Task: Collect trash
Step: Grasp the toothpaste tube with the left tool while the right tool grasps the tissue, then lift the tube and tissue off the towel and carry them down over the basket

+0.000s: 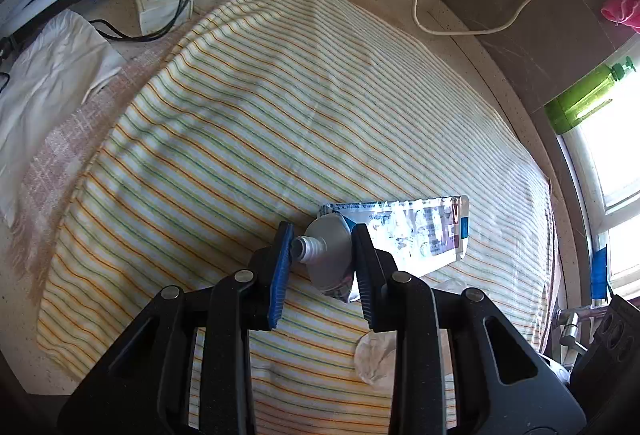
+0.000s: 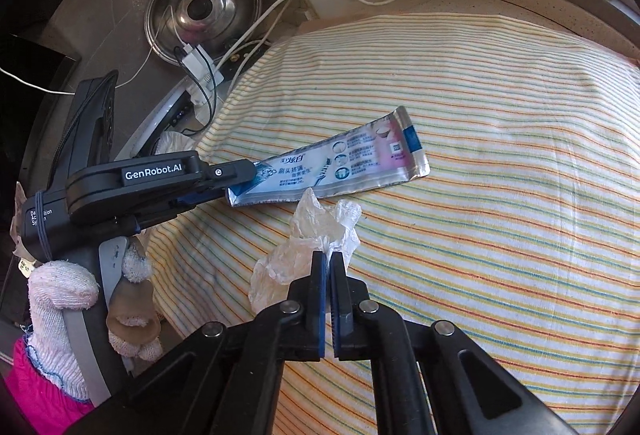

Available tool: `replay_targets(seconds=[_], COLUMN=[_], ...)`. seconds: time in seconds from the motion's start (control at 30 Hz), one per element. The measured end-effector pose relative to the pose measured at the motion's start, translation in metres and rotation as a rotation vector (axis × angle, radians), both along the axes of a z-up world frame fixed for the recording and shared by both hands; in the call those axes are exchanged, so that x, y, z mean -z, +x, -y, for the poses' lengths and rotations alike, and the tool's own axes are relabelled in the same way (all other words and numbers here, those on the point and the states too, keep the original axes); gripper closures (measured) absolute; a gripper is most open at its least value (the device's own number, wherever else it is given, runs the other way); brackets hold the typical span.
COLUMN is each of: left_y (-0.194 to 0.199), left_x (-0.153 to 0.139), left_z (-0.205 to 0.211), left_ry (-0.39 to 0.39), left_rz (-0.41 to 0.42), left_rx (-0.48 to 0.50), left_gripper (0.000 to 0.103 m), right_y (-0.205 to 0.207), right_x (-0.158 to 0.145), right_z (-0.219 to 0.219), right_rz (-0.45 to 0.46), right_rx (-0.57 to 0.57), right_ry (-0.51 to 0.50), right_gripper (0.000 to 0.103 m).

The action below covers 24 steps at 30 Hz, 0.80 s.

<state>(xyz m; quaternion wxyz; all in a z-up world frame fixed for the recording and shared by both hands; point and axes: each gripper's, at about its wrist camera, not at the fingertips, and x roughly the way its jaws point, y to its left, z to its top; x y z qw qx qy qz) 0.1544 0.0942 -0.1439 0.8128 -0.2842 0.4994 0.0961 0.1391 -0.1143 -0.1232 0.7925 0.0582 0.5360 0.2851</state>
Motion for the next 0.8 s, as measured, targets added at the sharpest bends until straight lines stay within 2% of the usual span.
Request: replay_targets(seconds=[0.43, 0.8], left_y=[-0.054, -0.105], left_x=[-0.027, -0.046], left_z=[-0.022, -0.036], left_ry=[0.029, 0.048], left_rz=[0.065, 0.096], left_rx=[-0.016, -0.019], left_gripper=[0.074, 0.074], right_y=[-0.022, -0.05], right_x=[-0.039, -0.058], right_z=[0.008, 0.007], right_rz=[0.084, 0.131], right_rx=[0.038, 0.055], right_ry=[-0.011, -0.023], right_gripper=[0.103, 0.103])
